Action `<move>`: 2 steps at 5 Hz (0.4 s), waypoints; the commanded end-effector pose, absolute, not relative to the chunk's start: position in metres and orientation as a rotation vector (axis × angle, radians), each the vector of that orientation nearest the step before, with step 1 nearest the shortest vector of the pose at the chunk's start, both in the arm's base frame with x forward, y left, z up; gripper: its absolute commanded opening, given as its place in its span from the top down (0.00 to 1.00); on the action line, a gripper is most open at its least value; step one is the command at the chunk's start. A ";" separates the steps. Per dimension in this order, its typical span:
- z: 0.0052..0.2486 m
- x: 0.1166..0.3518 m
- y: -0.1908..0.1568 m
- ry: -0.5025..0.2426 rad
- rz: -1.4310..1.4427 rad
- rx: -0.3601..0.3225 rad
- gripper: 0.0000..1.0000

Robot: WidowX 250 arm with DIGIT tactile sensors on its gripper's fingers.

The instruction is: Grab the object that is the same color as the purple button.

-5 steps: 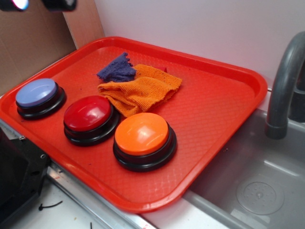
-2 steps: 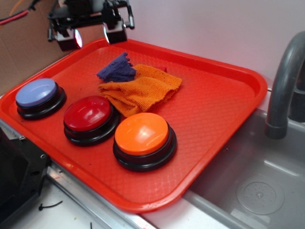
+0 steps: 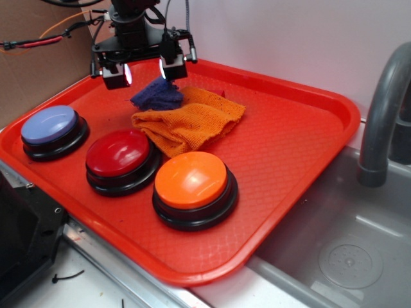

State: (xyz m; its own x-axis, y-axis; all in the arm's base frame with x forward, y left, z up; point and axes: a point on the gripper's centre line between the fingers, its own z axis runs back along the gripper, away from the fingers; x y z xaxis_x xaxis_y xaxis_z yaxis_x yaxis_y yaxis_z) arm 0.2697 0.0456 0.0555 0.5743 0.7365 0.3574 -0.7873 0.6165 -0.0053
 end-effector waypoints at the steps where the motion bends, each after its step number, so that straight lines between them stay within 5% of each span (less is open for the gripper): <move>1: 0.045 0.276 0.055 -0.333 0.883 0.057 0.00; 2: 0.038 0.276 0.059 -0.314 0.895 0.033 0.00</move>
